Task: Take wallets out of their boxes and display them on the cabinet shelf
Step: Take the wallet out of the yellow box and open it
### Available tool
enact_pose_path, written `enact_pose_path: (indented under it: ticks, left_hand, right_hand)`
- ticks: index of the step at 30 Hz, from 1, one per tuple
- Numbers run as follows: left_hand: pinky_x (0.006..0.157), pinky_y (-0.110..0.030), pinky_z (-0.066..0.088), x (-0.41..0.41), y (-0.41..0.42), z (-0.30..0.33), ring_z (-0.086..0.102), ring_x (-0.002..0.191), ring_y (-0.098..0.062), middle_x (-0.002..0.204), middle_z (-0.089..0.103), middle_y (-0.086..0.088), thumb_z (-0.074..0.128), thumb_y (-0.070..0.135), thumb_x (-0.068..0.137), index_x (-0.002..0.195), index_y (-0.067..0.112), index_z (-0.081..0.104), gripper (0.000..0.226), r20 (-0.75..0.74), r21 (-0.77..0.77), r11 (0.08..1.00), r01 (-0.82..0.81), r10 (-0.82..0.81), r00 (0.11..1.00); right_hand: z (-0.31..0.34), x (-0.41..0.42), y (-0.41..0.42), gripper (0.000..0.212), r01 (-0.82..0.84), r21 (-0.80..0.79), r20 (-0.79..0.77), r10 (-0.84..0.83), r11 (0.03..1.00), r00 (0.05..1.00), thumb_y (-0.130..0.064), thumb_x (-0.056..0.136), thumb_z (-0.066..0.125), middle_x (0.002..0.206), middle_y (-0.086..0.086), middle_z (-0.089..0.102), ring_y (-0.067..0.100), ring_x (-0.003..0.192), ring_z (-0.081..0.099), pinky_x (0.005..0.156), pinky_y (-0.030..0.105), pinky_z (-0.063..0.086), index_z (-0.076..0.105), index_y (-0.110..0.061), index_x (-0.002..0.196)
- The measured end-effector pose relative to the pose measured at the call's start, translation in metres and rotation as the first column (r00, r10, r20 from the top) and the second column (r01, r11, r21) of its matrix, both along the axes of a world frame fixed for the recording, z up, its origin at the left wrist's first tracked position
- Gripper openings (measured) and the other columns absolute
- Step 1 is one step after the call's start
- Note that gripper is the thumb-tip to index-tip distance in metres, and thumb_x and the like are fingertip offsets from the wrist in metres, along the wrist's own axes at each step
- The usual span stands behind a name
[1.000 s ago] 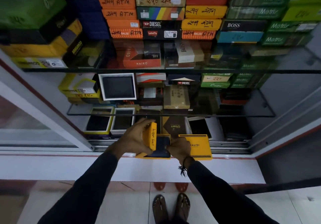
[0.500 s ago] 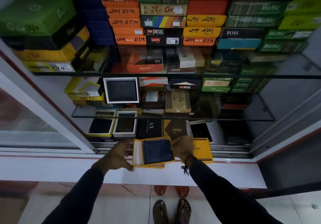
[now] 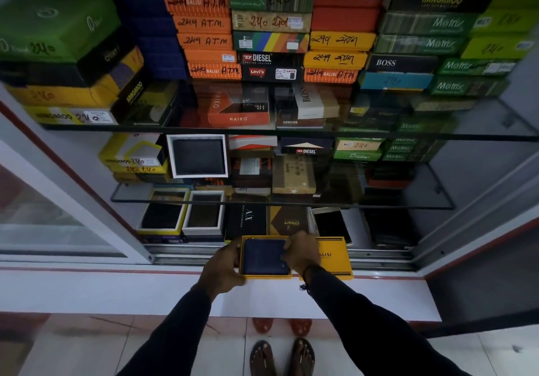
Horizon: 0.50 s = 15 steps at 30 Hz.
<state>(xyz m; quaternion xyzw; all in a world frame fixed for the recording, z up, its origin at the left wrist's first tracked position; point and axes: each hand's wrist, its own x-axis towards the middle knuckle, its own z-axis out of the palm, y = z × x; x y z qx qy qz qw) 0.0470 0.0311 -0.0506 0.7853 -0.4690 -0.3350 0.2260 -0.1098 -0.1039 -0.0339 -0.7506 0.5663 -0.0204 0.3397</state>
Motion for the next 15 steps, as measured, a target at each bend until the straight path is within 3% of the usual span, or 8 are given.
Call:
enact_pose_path:
  ticks: [4, 10, 12, 15]
  left_hand:
    - [0.084, -0.036, 0.062, 0.001, 0.002, 0.004, 0.07, 0.099, -0.011, 0.108, 0.071, 0.013, 0.095, 0.026, 0.059, 0.138, 0.034, 0.041, 0.096, 0.004, 0.007, 1.0, -0.01, 0.01, 1.0]
    - [0.084, -0.041, 0.062, -0.002, -0.001, 0.006, 0.072, 0.099, -0.015, 0.115, 0.074, 0.007, 0.096, 0.034, 0.053, 0.135, 0.033, 0.043, 0.098, 0.038, 0.0, 1.0, -0.018, 0.018, 0.999]
    - [0.081, -0.041, 0.064, -0.002, 0.0, 0.003, 0.072, 0.098, -0.017, 0.115, 0.073, 0.005, 0.097, 0.031, 0.05, 0.131, 0.03, 0.045, 0.096, 0.036, -0.01, 0.999, -0.033, 0.033, 0.999]
    - [0.078, -0.04, 0.065, 0.001, 0.0, -0.003, 0.073, 0.095, -0.017, 0.113, 0.074, 0.005, 0.097, 0.03, 0.044, 0.126, 0.028, 0.048, 0.095, 0.015, -0.034, 0.998, -0.049, 0.05, 0.999]
  right_hand:
    - [-0.005, 0.007, 0.004, 0.033, -0.034, 0.002, -0.019, 0.034, 0.999, 0.999, -0.02, 0.076, 0.076, 0.107, 0.009, 0.071, 0.027, 0.1, 0.068, 0.079, 0.034, 0.061, 0.068, -0.009, 0.106]
    - [-0.019, 0.018, 0.008, 0.058, 0.047, 0.051, -0.005, -0.047, 0.998, 0.999, -0.038, 0.061, 0.085, 0.121, 0.005, 0.063, 0.027, 0.11, 0.061, 0.084, 0.04, 0.06, 0.065, -0.017, 0.11]
    - [-0.02, 0.021, 0.008, 0.064, 0.101, 0.096, 0.006, -0.102, 0.99, 0.995, -0.044, 0.054, 0.088, 0.116, 0.004, 0.065, 0.027, 0.109, 0.061, 0.084, 0.04, 0.059, 0.066, -0.018, 0.108]
    - [-0.006, 0.02, 0.008, 0.044, 0.195, 0.216, 0.126, -0.226, 0.957, 0.966, -0.037, 0.057, 0.091, 0.09, 0.0, 0.067, 0.021, 0.087, 0.067, 0.071, 0.036, 0.061, 0.063, -0.02, 0.087]
